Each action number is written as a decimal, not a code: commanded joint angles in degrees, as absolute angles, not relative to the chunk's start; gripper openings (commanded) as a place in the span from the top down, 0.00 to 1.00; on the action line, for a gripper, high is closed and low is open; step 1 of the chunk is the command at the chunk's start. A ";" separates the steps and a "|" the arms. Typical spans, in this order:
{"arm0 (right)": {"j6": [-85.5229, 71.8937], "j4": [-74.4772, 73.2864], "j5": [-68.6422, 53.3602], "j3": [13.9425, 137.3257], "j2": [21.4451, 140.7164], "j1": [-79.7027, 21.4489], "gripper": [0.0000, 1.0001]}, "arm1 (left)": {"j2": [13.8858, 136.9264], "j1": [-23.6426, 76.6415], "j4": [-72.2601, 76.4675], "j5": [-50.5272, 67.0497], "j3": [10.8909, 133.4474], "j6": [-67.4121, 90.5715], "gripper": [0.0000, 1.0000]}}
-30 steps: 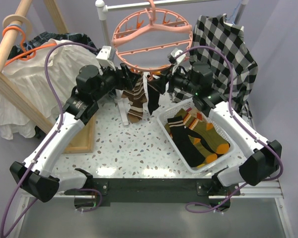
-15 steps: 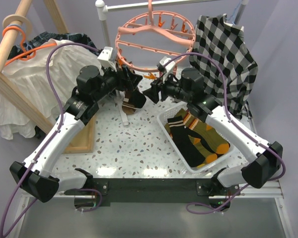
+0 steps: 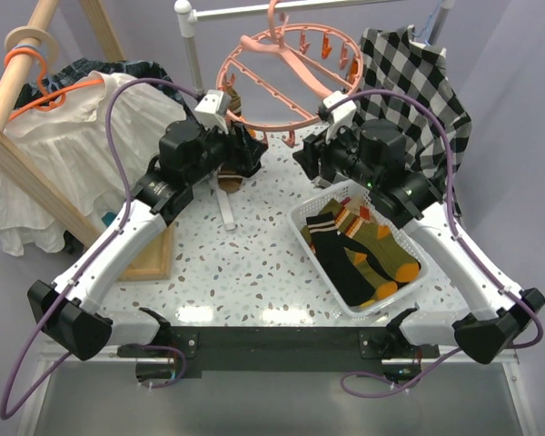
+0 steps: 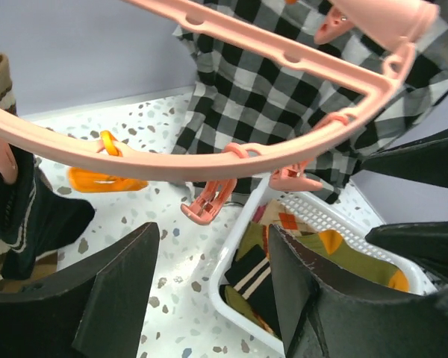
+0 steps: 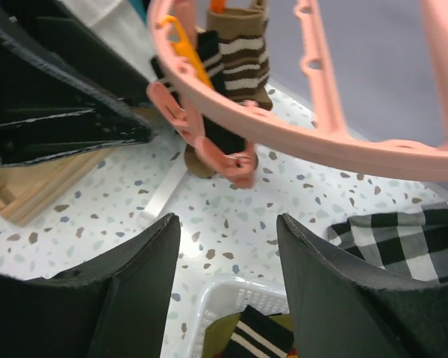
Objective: Clip the socks to the hanger
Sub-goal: Rotate the hanger, then open the clamp at the hanger.
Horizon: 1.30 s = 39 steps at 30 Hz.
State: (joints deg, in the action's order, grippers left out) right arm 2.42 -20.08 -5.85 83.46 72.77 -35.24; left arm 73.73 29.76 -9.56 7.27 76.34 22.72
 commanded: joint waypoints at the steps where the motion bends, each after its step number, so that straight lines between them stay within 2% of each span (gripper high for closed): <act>1: -1.47 -16.62 -5.44 84.73 76.28 -31.04 0.43 | 74.71 29.88 -9.23 2.29 79.72 22.15 0.36; 7: -6.41 -9.59 -8.70 85.51 79.71 -27.43 0.46 | 74.45 29.53 -11.16 -1.14 81.21 22.76 0.37; 15: -8.09 -5.54 -9.67 87.80 83.49 -26.46 0.45 | 73.21 23.30 -9.85 4.74 78.58 27.33 0.38; 21: -7.73 -6.06 -11.25 90.00 84.81 -26.46 0.45 | 74.35 22.76 -8.44 7.03 78.22 27.68 0.39; 31: -6.94 -6.24 -11.60 89.74 84.55 -26.46 0.45 | 76.11 22.76 -8.09 0.80 78.49 26.63 0.43; 35: -6.77 -6.24 -11.34 89.47 84.29 -26.37 0.45 | 76.38 22.76 -8.17 0.09 78.31 26.28 0.49; 39: -6.50 -6.33 -11.43 89.47 84.20 -26.45 0.45 | 75.59 22.76 -8.44 -1.67 77.52 25.49 0.48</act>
